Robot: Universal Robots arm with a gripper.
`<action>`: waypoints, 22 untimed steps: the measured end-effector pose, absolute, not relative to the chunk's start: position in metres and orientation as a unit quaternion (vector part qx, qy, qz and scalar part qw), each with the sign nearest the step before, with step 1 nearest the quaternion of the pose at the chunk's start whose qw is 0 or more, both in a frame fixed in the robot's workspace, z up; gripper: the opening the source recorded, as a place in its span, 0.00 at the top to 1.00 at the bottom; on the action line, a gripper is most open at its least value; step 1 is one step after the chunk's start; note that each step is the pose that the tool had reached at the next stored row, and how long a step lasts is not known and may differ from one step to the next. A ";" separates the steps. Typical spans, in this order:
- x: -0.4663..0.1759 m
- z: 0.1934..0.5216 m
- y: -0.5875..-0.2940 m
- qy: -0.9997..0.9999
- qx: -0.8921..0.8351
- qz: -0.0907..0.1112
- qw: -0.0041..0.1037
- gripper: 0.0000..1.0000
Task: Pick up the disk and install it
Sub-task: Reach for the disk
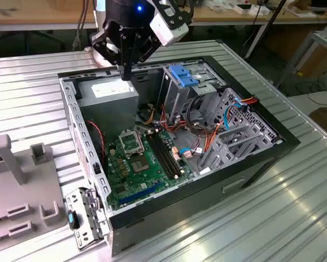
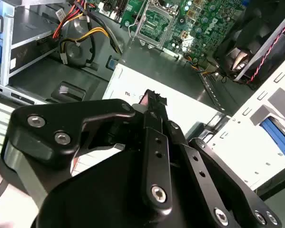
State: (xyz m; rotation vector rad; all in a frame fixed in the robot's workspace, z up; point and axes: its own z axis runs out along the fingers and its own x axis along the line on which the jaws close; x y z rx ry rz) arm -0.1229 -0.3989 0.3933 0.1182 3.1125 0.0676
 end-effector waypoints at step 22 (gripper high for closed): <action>-0.187 0.393 -0.399 0.999 0.038 0.022 0.013 0.89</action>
